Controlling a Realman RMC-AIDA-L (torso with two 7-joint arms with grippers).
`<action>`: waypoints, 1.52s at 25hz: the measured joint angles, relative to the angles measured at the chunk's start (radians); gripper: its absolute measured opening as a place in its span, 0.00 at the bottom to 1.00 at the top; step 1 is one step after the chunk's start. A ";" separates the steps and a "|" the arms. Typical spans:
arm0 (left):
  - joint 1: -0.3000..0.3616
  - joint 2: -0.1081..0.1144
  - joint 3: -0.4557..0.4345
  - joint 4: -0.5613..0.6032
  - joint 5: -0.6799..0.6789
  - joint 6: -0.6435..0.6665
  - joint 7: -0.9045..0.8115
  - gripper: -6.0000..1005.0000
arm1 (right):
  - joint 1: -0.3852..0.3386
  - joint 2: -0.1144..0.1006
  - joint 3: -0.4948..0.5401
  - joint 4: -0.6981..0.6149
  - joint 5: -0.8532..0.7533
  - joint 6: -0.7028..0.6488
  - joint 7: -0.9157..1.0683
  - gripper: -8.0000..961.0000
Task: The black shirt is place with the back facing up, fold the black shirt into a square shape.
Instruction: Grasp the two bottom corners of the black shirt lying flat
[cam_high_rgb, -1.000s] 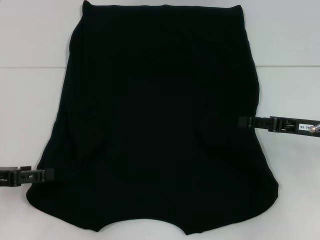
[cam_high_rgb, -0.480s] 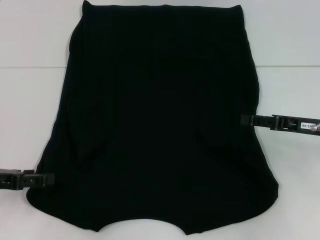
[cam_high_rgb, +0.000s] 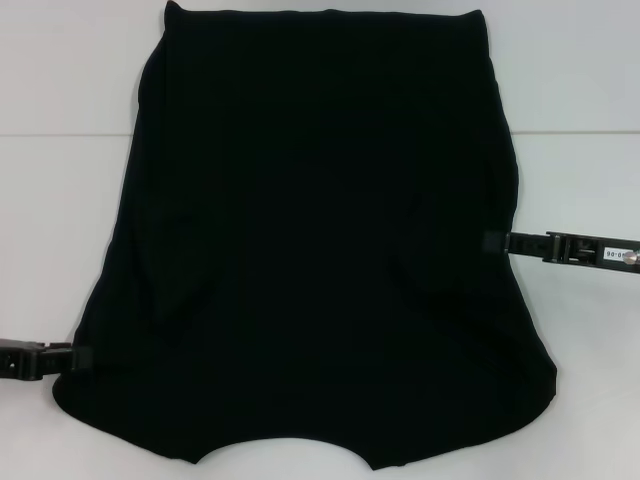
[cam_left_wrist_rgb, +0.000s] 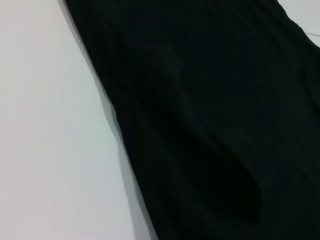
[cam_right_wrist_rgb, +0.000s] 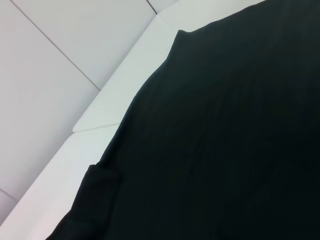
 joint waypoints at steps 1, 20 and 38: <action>0.000 0.000 0.000 0.000 0.000 0.000 0.001 0.55 | -0.001 0.000 0.000 0.000 0.000 -0.001 0.000 0.61; 0.015 -0.002 -0.018 0.002 0.000 0.005 0.004 0.03 | -0.065 -0.012 0.000 0.000 -0.001 -0.026 0.004 0.61; 0.027 0.004 -0.084 -0.002 0.015 0.007 -0.015 0.03 | -0.099 -0.081 -0.009 0.002 -0.116 -0.108 0.060 0.61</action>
